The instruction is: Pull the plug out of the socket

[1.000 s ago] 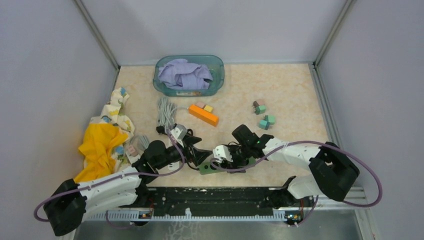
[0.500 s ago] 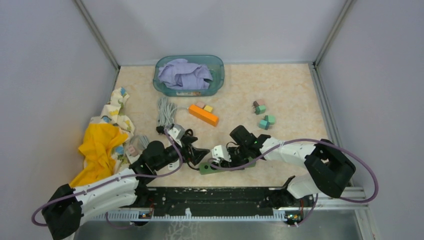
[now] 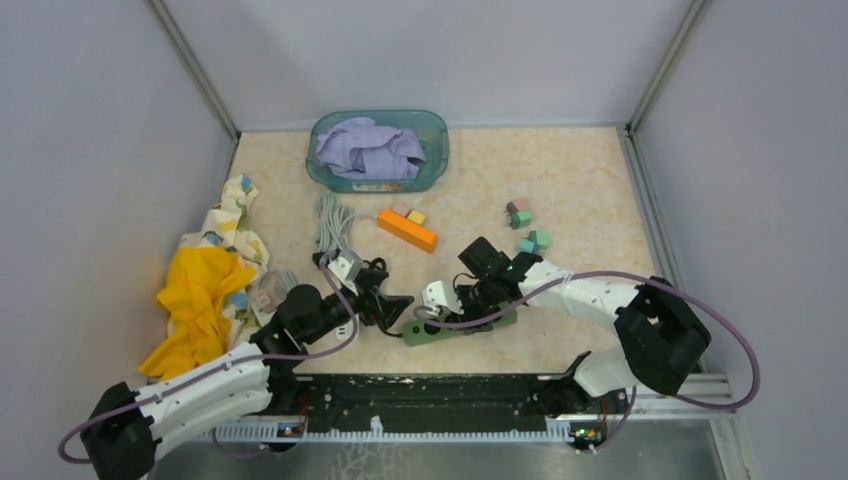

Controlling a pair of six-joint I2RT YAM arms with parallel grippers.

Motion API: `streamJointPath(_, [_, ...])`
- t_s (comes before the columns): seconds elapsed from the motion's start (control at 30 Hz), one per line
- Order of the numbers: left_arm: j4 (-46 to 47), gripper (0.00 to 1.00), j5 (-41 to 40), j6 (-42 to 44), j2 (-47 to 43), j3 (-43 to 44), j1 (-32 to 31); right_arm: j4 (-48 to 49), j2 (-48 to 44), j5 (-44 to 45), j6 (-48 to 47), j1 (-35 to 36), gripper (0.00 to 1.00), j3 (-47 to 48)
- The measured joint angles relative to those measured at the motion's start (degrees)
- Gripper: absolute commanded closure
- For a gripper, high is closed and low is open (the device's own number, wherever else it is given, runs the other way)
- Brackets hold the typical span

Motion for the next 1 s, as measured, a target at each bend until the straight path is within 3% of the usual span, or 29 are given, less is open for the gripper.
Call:
streamJointPath(0.33, [-5.7,0.01,-1.1,1.8,-3.3,0.8,0.2,-6.3,-7.5,-1.1,-3.3,-9.8,1.00,0.5])
streamJointPath(0.53, [-8.5,0.01,-1.4,2.7,-6.1,2.0,0.3,-6.9,-14.5,4.4,-6.2,-11.7,1.00,0.8])
streamJointPath(1.0, [-12.5,0.01,-2.3,2.8,-12.2,2.0,0.3,-3.6,-5.9,22.3,-15.4,-13.2,1.00,17.9])
